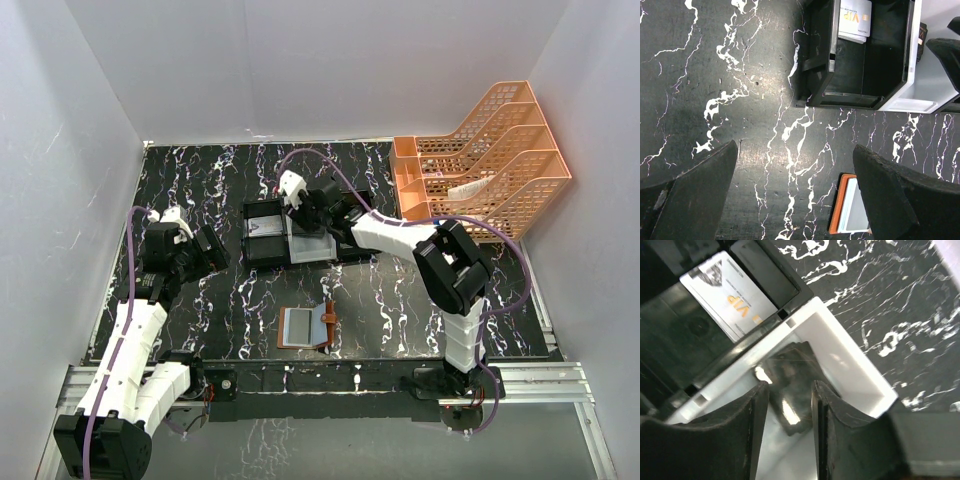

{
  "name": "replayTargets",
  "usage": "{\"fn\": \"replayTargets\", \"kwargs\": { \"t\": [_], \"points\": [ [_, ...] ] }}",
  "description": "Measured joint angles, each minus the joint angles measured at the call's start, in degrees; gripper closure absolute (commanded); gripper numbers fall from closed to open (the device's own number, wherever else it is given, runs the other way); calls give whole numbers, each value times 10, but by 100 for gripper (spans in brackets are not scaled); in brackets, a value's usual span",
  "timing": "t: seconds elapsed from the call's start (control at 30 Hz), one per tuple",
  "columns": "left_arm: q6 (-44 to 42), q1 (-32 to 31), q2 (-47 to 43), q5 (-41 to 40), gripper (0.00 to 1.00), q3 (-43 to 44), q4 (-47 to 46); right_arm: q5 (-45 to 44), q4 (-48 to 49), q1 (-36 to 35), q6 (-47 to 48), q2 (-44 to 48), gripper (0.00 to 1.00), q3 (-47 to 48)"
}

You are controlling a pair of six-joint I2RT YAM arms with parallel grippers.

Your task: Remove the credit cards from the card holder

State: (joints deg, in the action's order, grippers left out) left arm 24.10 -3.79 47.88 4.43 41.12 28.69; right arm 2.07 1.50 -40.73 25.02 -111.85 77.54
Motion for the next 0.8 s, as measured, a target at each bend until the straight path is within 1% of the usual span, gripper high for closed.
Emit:
{"fn": "replayTargets", "kwargs": {
  "t": [0.07,0.17,0.23,0.37,0.57,0.8],
  "points": [
    [0,0,0,1,1,0,0,0,-17,0,-79,0,71,12],
    [0,0,1,3,1,0,0,0,-86,0,-202,-10,80,55],
    [0,0,5,5,1,0,0,-2,-131,0,-272,-30,82,101],
    [-1,0,20,8,1,0,0,-19,-201,0,-368,-80,85,165],
    [-1,0,27,10,1,0,0,-38,-283,0,-447,-136,84,176],
    [-1,0,27,10,1,0,0,-63,-288,2,-492,-144,78,192]
  ]
}}
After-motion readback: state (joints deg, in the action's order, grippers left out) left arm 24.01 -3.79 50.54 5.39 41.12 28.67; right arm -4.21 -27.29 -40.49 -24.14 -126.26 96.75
